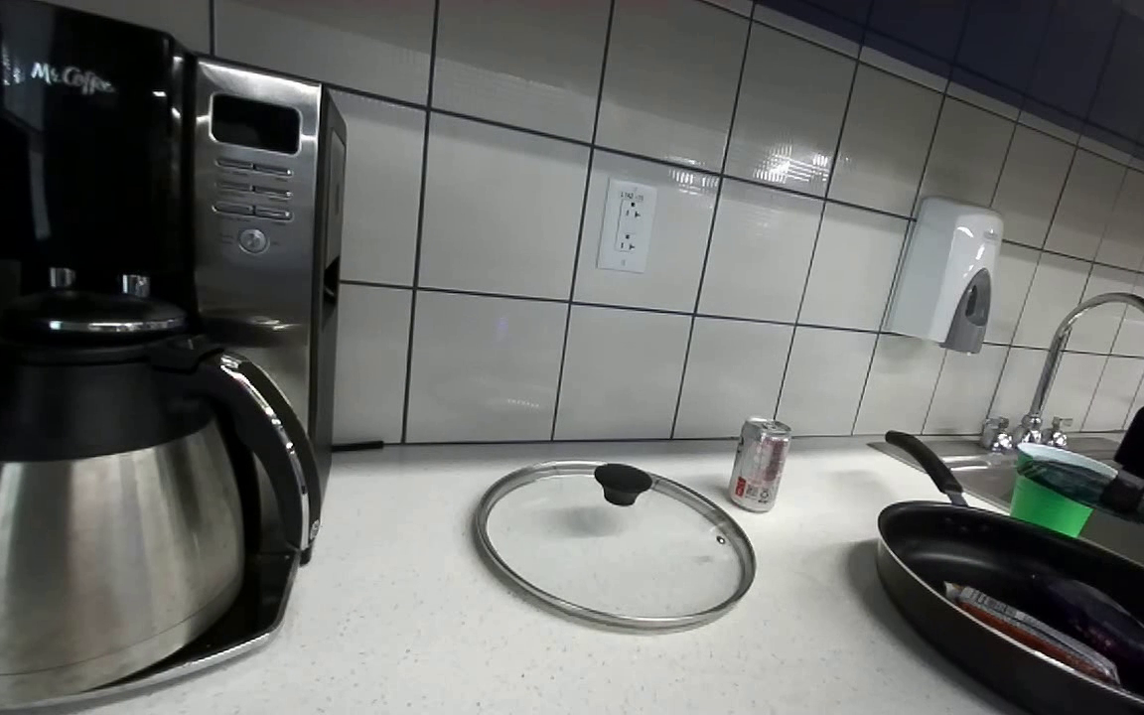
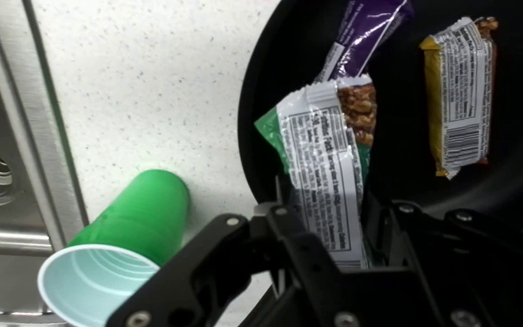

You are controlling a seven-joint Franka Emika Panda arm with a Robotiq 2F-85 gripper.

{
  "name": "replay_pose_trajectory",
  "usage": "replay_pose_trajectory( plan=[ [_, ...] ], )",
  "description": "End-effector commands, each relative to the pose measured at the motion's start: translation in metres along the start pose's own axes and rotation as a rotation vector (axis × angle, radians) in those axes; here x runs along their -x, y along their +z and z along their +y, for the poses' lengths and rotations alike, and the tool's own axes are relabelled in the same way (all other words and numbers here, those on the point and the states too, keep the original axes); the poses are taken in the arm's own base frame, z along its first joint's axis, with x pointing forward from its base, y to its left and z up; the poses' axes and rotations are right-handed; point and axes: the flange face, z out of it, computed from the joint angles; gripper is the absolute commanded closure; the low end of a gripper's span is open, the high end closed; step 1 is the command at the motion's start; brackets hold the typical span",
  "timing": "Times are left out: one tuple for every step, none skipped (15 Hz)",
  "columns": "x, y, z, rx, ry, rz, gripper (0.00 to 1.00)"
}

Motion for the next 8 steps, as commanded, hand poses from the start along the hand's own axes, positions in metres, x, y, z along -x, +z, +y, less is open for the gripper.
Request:
replay_pose_trajectory(
  plan=[
    [-0.012, 0.006, -0.017, -0.039, -0.004, -0.008, 0.87],
    [-0.012, 0.009, -0.024, -0.047, -0.008, -0.015, 0.87],
    [-0.013, 0.014, -0.029, -0.047, -0.006, -0.022, 0.87],
    [-0.013, 0.020, -0.033, -0.056, -0.010, -0.038, 0.87],
    [-0.013, 0.025, -0.036, -0.060, -0.010, -0.046, 0.87],
    [-0.013, 0.029, -0.038, -0.062, -0.007, -0.052, 0.87],
    [-0.013, 0.034, -0.039, -0.057, 0.002, -0.059, 0.87],
    [-0.013, 0.039, -0.041, -0.057, 0.013, -0.064, 0.87]
  ],
)
